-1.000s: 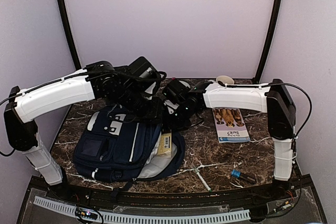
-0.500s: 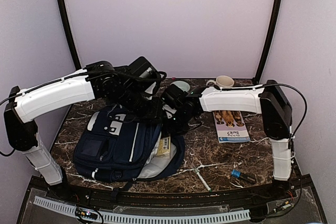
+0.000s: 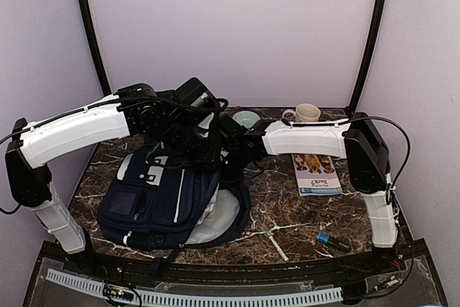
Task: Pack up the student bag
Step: Adjust the book in the largest pocket of the bag, then pick up the book from the center of the board.
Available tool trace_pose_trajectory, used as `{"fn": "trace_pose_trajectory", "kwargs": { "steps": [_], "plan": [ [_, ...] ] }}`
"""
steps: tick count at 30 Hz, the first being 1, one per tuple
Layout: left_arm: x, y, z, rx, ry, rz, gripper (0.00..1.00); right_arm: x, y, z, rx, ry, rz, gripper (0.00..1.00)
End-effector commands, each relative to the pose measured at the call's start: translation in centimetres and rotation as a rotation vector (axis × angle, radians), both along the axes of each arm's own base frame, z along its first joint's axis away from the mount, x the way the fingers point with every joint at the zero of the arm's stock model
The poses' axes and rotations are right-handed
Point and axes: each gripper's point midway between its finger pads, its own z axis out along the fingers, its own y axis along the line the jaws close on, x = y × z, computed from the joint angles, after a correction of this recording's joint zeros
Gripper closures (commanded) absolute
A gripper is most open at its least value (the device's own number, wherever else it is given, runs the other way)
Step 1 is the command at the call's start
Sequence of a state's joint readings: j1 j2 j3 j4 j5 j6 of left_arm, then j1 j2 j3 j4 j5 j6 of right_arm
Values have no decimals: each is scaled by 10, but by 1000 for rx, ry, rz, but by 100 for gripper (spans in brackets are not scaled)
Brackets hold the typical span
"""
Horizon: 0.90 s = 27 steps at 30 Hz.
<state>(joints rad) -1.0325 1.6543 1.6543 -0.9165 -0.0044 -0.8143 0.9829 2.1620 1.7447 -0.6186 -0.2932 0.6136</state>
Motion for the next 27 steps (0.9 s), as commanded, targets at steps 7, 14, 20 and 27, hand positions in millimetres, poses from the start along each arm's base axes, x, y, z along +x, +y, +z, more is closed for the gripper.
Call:
{"fn": "trace_pose_trajectory", "kwargs": {
  "steps": [7, 14, 20, 27],
  "plan": [
    [0, 12, 49, -84, -103, 23, 100, -22, -29, 39, -8, -79, 35, 41],
    [-2, 26, 44, -64, -112, 51, 100, -26, -93, 56, -165, -126, -81, 32],
    [-4, 26, 33, -56, -104, 39, 100, -20, -161, 70, -273, -197, -212, 10],
    [-2, 21, 29, -72, -109, 28, 100, 10, -276, 81, -349, -258, -483, 3]
  ]
}}
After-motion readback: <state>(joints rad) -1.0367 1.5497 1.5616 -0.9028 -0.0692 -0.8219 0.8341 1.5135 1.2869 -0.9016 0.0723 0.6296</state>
